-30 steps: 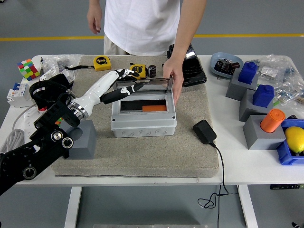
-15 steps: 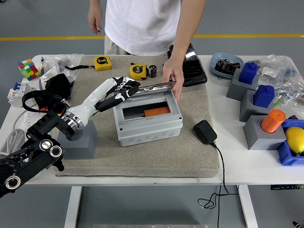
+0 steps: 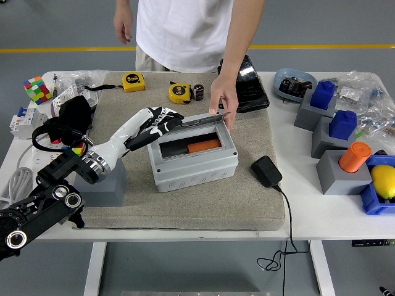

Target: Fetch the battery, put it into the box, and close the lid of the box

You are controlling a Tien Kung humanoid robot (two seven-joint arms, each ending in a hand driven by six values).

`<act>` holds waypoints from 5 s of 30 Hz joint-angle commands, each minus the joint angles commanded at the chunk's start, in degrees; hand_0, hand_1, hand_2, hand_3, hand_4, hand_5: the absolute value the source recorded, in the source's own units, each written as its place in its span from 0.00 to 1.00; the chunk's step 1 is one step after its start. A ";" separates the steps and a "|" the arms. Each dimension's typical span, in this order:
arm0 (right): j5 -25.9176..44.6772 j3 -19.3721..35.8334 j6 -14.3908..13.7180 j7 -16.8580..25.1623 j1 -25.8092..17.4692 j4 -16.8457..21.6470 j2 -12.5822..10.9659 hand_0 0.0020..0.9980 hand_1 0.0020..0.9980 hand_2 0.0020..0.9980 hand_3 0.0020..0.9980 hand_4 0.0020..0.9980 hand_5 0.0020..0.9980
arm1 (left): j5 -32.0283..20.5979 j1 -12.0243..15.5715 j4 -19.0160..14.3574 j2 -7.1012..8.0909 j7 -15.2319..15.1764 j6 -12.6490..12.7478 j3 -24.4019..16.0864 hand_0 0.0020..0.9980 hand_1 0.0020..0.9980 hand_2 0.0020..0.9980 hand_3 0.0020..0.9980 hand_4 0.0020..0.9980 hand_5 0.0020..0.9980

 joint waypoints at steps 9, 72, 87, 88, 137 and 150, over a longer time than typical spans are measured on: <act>-0.06 0.19 -0.22 0.07 0.07 0.05 0.14 0.65 0.66 0.66 0.54 0.96 0.41 | -2.63 0.27 -0.77 0.35 0.68 -1.06 -0.11 0.58 0.66 0.66 0.69 1.00 1.00; -0.41 0.98 -0.01 -0.32 -0.04 0.11 -0.61 0.65 0.65 0.65 0.54 0.96 0.41 | 3.05 11.46 1.31 -8.30 -9.29 4.44 -41.64 0.83 0.94 0.99 0.93 1.00 1.00; -0.62 1.23 -0.43 -0.27 -0.32 0.18 -0.33 0.65 0.66 0.65 0.54 0.96 0.41 | 0.89 11.93 0.23 -8.49 -15.91 8.55 -42.21 0.75 0.83 0.83 0.82 1.00 1.00; -0.65 1.25 -0.41 -0.32 -0.31 0.12 -0.30 0.65 0.66 0.65 0.54 0.96 0.41 | 0.78 12.03 0.31 -8.55 -15.82 8.55 -42.32 0.74 0.81 0.80 0.80 1.00 1.00; -0.69 1.25 -2.78 -1.07 0.01 -0.15 0.37 0.65 0.66 0.66 0.54 0.96 0.42 | 1.94 15.66 -1.47 -7.51 -12.87 3.50 -46.41 0.74 0.78 0.78 0.76 1.00 1.00; -0.30 0.49 -3.20 -0.80 1.14 -0.13 0.04 0.65 0.66 0.66 0.54 0.96 0.43 | 2.61 15.45 -1.57 -7.53 -12.51 3.28 -47.46 0.72 0.78 0.75 0.75 1.00 1.00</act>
